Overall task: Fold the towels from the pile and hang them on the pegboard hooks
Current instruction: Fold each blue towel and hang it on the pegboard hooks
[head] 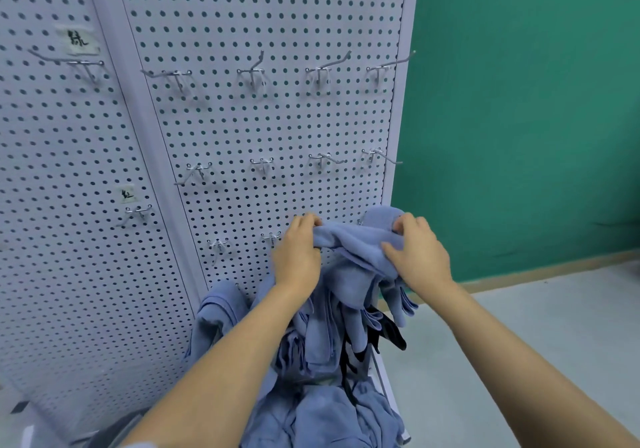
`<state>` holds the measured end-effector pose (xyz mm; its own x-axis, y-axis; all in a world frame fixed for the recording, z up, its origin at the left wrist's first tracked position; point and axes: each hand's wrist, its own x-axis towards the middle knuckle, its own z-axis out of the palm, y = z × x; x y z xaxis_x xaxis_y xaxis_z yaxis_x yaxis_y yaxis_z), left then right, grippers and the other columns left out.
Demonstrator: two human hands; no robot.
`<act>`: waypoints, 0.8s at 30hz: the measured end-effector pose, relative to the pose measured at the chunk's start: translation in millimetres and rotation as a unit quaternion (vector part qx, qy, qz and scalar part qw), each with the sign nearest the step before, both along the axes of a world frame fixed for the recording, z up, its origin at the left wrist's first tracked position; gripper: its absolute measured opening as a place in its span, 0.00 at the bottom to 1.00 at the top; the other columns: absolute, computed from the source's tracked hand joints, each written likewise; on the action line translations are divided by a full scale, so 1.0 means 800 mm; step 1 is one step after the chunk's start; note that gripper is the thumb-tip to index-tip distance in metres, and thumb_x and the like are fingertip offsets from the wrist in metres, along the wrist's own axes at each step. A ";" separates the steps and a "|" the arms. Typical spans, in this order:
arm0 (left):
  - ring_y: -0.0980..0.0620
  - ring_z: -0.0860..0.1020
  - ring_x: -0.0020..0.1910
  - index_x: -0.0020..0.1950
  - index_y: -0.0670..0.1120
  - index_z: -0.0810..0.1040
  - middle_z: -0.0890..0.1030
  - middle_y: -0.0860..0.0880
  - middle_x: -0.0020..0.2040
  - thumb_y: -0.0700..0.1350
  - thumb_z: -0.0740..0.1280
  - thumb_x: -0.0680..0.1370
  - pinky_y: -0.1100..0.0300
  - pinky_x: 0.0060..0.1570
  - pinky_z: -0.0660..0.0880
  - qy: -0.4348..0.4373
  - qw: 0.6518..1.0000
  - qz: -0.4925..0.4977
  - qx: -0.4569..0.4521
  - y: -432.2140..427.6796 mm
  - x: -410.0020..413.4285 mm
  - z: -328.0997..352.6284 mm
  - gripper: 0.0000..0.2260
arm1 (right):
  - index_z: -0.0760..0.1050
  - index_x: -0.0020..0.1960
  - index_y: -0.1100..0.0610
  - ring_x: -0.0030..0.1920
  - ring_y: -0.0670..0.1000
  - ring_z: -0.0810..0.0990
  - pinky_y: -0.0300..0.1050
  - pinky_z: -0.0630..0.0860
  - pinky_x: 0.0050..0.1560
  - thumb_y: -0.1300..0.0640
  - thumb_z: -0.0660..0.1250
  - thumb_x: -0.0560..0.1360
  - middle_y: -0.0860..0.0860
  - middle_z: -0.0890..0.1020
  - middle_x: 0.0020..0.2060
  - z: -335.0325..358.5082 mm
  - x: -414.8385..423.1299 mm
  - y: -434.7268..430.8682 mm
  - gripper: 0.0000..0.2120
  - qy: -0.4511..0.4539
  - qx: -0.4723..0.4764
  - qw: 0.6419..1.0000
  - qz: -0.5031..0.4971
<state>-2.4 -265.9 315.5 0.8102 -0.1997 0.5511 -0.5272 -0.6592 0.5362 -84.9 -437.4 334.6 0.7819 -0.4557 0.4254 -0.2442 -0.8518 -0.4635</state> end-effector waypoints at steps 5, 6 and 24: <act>0.49 0.74 0.47 0.57 0.49 0.72 0.73 0.53 0.55 0.32 0.62 0.72 0.53 0.37 0.72 0.018 0.998 -0.042 -0.047 -0.001 0.000 -0.026 0.18 | 0.79 0.49 0.61 0.49 0.59 0.77 0.49 0.74 0.42 0.62 0.71 0.68 0.55 0.80 0.49 -0.022 0.010 0.044 0.10 -0.077 -0.224 0.963 0.126; 0.50 0.74 0.50 0.60 0.50 0.71 0.73 0.54 0.57 0.33 0.63 0.72 0.56 0.40 0.72 0.022 0.996 -0.048 -0.069 0.000 -0.001 -0.031 0.19 | 0.78 0.49 0.60 0.50 0.57 0.78 0.49 0.75 0.44 0.57 0.72 0.68 0.54 0.80 0.49 -0.029 0.013 0.052 0.12 -0.065 -0.219 0.963 0.145; 0.48 0.75 0.55 0.74 0.52 0.60 0.73 0.49 0.65 0.34 0.57 0.78 0.56 0.47 0.73 0.129 0.986 -0.073 -0.073 0.004 0.020 -0.060 0.26 | 0.75 0.51 0.60 0.47 0.55 0.75 0.37 0.69 0.37 0.65 0.63 0.74 0.51 0.77 0.45 -0.047 0.060 0.061 0.07 -0.040 0.041 0.993 0.104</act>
